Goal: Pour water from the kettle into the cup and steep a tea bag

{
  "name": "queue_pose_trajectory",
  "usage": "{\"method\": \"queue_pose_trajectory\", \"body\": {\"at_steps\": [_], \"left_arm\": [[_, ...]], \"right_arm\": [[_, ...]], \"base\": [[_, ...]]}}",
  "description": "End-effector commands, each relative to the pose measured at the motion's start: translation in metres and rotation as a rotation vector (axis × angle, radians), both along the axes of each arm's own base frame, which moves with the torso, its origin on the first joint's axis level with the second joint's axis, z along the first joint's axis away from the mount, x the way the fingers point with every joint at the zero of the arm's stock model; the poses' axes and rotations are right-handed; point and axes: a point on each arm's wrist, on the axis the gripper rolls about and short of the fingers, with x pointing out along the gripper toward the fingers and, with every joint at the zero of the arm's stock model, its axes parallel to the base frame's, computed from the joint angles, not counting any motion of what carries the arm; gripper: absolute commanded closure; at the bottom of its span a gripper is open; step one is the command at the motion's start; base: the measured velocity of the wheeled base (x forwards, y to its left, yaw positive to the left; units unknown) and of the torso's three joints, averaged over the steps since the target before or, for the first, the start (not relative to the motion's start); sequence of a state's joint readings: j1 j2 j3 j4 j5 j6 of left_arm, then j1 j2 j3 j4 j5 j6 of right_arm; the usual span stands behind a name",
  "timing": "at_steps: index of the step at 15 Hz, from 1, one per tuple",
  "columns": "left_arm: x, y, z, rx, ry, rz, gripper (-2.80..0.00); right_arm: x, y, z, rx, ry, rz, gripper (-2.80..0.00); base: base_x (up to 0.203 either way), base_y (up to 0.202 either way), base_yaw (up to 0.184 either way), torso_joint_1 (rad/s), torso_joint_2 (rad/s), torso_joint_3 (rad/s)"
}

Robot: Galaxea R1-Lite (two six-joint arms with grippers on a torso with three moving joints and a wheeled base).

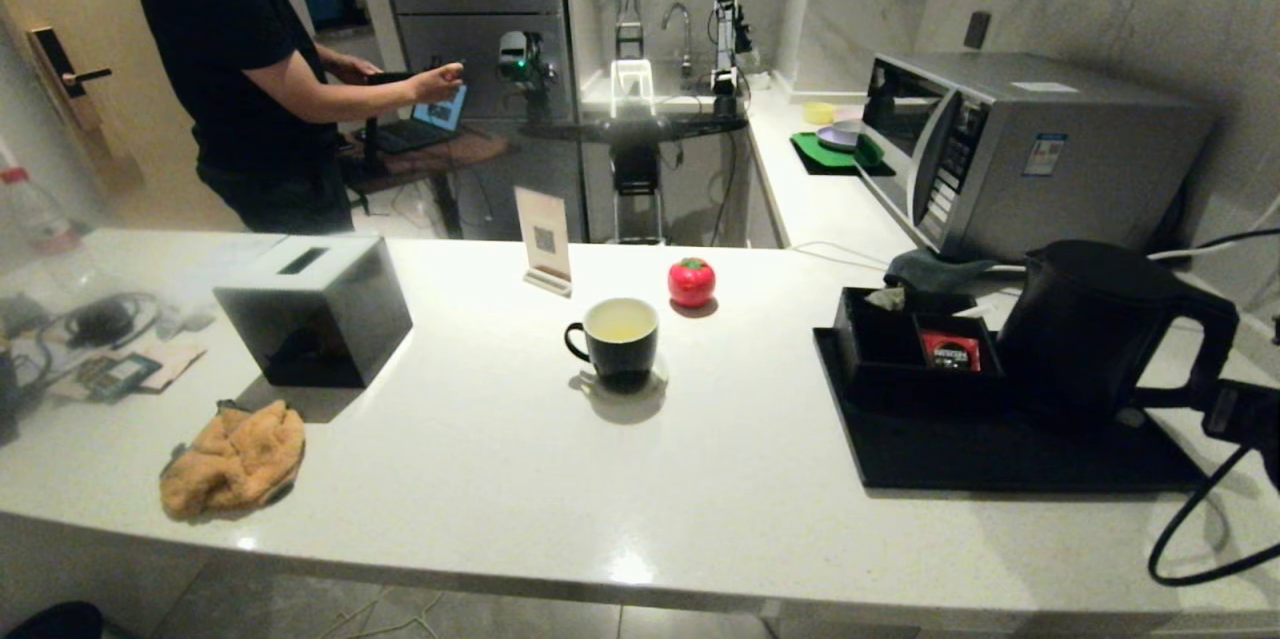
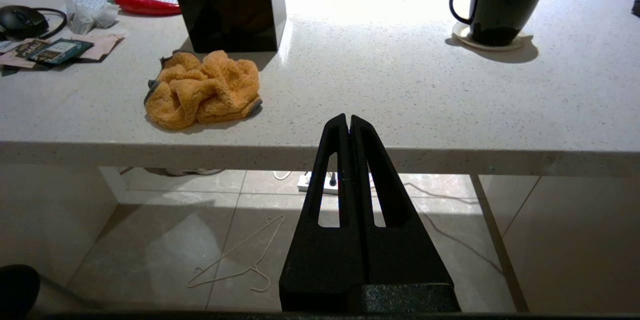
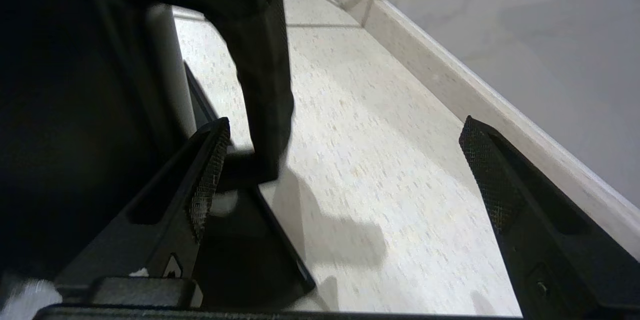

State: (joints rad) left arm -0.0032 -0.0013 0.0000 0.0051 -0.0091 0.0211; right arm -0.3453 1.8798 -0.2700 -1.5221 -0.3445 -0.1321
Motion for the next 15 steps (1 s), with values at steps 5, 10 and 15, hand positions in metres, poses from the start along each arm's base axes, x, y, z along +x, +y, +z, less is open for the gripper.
{"method": "queue_pose_trajectory", "body": {"at_steps": [5, 10, 15], "left_arm": [[0.0, 0.0, 0.0, 0.0, 0.001, 0.0, 0.0], [0.0, 0.0, 0.0, 0.0, 0.0, -0.001, 0.0], [0.0, 0.0, 0.0, 0.0, 0.002, 0.0, 0.0]], "right_arm": [[-0.033, 0.013, 0.019, -0.027, -0.04, 0.041, 0.0], [-0.053, 0.02, 0.036, -0.043, -0.058, 0.045, 0.0], [-0.093, 0.038, 0.04, -0.018, -0.002, 0.082, 0.0]], "base": [[0.0, 0.0, 0.0, 0.0, 0.0, 0.0], [0.0, 0.0, 0.0, 0.0, 0.0, 0.0], [0.0, 0.0, 0.0, 0.0, 0.0, 0.0]]}}
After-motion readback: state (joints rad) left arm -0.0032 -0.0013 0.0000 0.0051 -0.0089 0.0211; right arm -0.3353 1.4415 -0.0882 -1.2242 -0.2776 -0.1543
